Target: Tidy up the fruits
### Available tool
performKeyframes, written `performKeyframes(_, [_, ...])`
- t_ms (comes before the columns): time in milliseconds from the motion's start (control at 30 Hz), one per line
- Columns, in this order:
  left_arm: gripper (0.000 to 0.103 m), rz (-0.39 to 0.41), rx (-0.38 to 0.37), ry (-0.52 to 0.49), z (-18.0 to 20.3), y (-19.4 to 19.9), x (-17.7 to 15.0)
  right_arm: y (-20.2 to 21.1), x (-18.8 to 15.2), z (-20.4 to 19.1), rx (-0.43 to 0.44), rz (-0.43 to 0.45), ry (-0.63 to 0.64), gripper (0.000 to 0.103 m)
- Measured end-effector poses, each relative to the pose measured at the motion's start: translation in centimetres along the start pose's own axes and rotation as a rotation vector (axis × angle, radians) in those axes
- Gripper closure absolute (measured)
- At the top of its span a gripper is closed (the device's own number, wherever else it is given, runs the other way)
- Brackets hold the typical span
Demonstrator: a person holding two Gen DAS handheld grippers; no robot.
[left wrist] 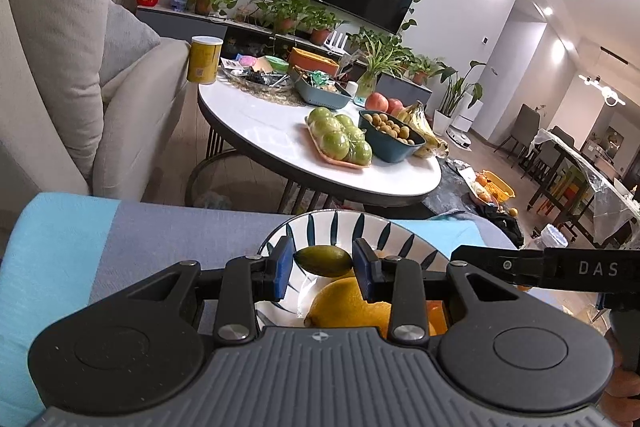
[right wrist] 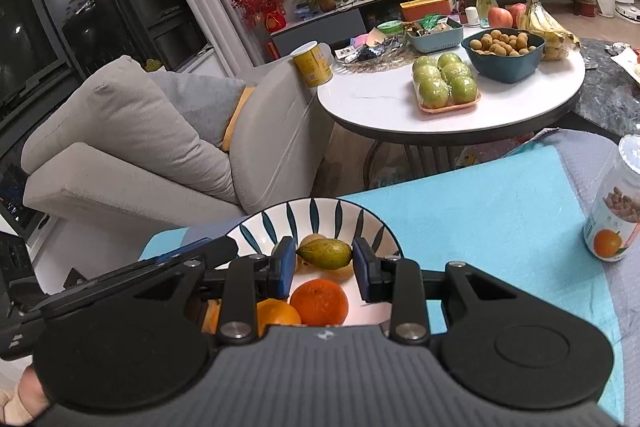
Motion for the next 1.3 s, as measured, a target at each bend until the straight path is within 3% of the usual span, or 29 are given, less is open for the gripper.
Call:
performKeyframes(233, [0.071,-0.011,-0.002,-0.016,0.0,-0.4,-0.4,-0.6,-0.7,0.7,0.019,-0.024,-0.031,0.036])
performKeyframes(567, [0.048,0.035,0.022,-0.055,0.7,0.0,-0.4,-1.6,-1.3,1.3,0.030,-0.050,-0.057,0.036])
performKeyframes(900, [0.041,0.057,0.062,-0.092,1.1,0.3,-0.4,-1.9,-1.4,1.4,0.028,-0.065,-0.069,0.036])
performKeyframes(967, [0.035,0.071,0.066,-0.104,1.4,0.7,-0.2,-1.9,-1.4,1.5,0.031,-0.069,-0.076,0.036])
performKeyframes(1300, [0.034,0.074,0.090,-0.118,1.5,2.1,-0.5,-1.0,-1.4,1.3,0.031,-0.077,-0.101,0.035])
Point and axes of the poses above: each gripper's, at about its wrist camera, not at the fingertips, and y roughly against the way its jaws point, z to its right, x to its top, the point moved 10 cm from there along -y, roughly the way its jaws point, and after that the axes turned 6 degrees about x, right-handed, at the moved point
